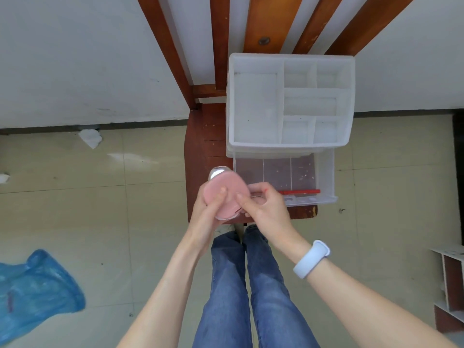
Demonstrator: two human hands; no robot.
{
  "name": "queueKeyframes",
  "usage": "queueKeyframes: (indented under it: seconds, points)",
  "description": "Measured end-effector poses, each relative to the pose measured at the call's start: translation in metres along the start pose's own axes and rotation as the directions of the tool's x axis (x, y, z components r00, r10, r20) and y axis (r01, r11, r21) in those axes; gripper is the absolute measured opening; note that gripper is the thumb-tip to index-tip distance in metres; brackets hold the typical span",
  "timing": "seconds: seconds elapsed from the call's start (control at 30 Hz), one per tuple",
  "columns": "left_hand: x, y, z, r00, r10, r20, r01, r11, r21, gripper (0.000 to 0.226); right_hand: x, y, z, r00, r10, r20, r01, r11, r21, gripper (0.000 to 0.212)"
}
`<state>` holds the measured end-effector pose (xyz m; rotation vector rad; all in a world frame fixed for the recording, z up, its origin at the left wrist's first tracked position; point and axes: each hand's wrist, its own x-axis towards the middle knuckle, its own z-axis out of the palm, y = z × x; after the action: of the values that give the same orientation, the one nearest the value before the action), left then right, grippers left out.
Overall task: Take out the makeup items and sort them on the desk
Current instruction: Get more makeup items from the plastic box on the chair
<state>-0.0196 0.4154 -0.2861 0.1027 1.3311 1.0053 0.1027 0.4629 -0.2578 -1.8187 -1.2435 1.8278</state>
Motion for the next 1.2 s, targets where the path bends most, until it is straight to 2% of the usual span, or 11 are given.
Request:
queueKeyframes:
  seconds: [0.1,0.17,0.23,0.33,0.47,0.53,0.8,0.97,1.03,1.1,1.2]
  points:
    - [0.001,-0.001,-0.004,0.998,0.012,-0.064,-0.016,0.998,-0.055,0.059,0.003,0.005,-0.001,0.993,-0.101,0.058,0.108,0.985,-0.138,0.009]
    - [0.001,-0.001,-0.011,0.995,0.003,-0.105,-0.014,0.995,-0.099,0.054,0.013,0.012,-0.018,0.98,-0.196,0.035,0.196,0.922,-0.334,0.014]
    - [0.002,-0.001,-0.018,0.993,-0.013,-0.115,0.0,0.994,-0.113,0.053,0.03,0.023,-0.042,0.972,-0.232,0.039,0.206,0.765,-0.61,0.022]
    - [0.001,-0.003,-0.025,0.993,-0.032,-0.113,0.02,0.995,-0.103,0.057,0.062,0.034,-0.07,0.991,-0.106,0.083,0.119,0.411,-0.904,0.03]
    - [0.001,-0.007,-0.025,0.995,-0.069,-0.075,0.06,0.991,-0.121,0.053,0.084,0.027,-0.074,0.969,0.0,0.246,0.245,0.088,-0.966,0.024]
    - [0.001,-0.01,-0.024,0.994,-0.099,-0.04,0.093,0.986,-0.137,0.048,0.087,0.023,-0.071,0.95,0.014,0.312,0.312,-0.013,-0.95,0.024]
    - [0.004,-0.017,-0.013,0.988,-0.147,0.052,0.153,0.976,-0.157,0.044,0.083,0.022,-0.069,0.935,0.021,0.355,0.353,0.066,-0.933,0.018]
    - [0.006,-0.021,-0.012,0.992,-0.117,0.036,0.122,0.981,-0.154,0.048,0.08,0.029,-0.08,0.9,0.15,0.41,0.364,0.264,-0.893,0.025]
    - [0.006,-0.022,-0.011,0.994,-0.11,0.027,0.113,0.984,-0.139,0.048,0.074,0.027,-0.084,0.903,0.076,0.424,0.386,0.294,-0.874,0.023]
    - [0.005,-0.024,-0.009,0.995,-0.1,0.009,0.1,0.987,-0.126,0.046,0.062,0.027,-0.089,0.913,-0.105,0.395,0.407,0.319,-0.856,0.021]
    - [0.003,-0.026,-0.008,0.996,-0.089,-0.022,0.086,0.991,-0.099,0.049,0.037,0.032,-0.092,0.957,-0.25,0.146,0.261,0.53,-0.807,0.02]
